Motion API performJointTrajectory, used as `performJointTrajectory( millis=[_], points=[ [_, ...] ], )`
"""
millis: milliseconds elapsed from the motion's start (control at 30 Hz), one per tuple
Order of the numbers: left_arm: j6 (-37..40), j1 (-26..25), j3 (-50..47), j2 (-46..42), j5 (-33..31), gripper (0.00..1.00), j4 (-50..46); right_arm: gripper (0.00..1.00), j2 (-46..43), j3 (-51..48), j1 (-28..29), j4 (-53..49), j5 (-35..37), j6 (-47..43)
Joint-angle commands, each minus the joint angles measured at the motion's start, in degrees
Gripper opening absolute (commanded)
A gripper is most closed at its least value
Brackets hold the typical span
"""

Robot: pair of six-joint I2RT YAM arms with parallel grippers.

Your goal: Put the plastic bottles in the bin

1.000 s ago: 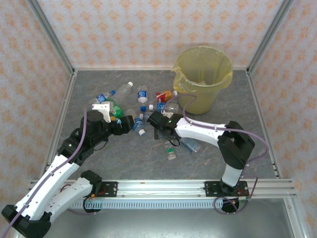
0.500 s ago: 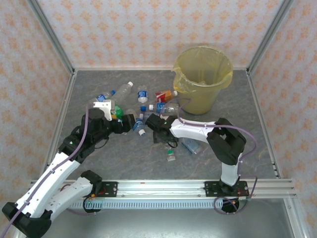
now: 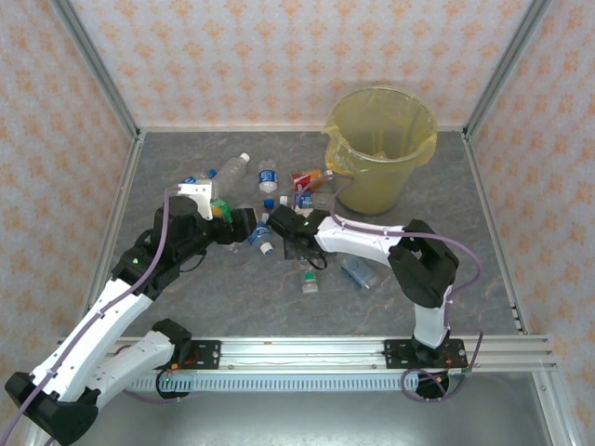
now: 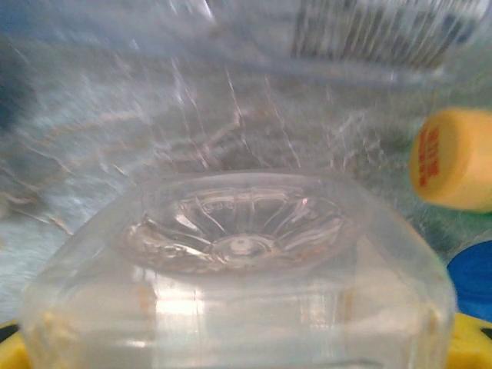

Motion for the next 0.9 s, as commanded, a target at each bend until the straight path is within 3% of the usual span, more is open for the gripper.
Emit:
performJointTrajectory(
  millis=[0,433,533,867],
  points=[
    [1.79,0.05,3.15,0.19,-0.3,0.99,2.12,0.6,-5.5,4.06,0.12,-4.78,5.51,1.53],
    [1.53,-0.31,8.61,3.77,2.0,0.99,5.61,0.58,-17.06,22.2,-4.59,-10.06,17.45,1.73],
    [0.53,-0.26,9.05,4.15,2.95,0.99,5.97,0.54,-17.98,27.12,-7.95,-10.33,18.65,1.15],
    [-4.11,-0.27,11.41,4.28,8.9,0.99,10.18,0.56,-14.65,39.37,-23.06,-7.41,15.79,-3.95]
  ],
)
